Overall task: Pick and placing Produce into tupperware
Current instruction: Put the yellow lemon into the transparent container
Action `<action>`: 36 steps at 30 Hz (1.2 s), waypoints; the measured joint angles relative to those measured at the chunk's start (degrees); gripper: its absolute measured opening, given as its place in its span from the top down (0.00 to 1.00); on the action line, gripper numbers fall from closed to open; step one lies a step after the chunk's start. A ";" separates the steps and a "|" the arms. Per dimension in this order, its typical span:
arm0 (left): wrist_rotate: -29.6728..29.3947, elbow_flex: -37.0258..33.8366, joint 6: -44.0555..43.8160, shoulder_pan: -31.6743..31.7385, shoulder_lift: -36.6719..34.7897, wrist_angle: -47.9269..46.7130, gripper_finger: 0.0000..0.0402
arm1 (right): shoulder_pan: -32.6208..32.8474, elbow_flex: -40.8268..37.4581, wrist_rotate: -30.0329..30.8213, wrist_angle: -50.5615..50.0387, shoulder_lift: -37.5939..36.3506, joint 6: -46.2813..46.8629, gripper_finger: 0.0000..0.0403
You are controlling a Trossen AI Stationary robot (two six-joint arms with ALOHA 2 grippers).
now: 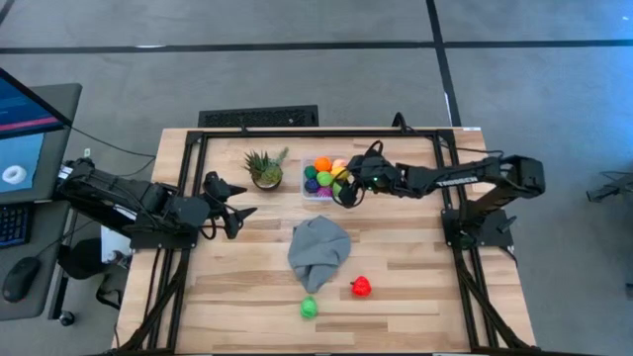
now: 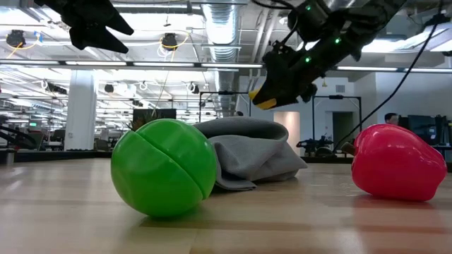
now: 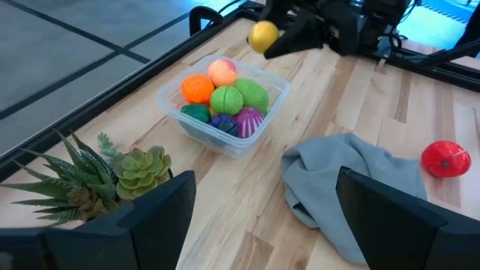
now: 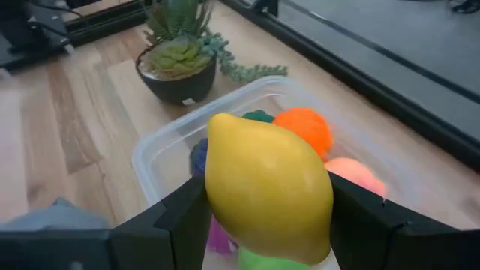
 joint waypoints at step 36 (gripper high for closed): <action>-1.31 0.00 -0.66 0.00 0.00 0.45 0.23 | -6.02 15.76 -10.04 -0.91 17.84 -2.97 0.39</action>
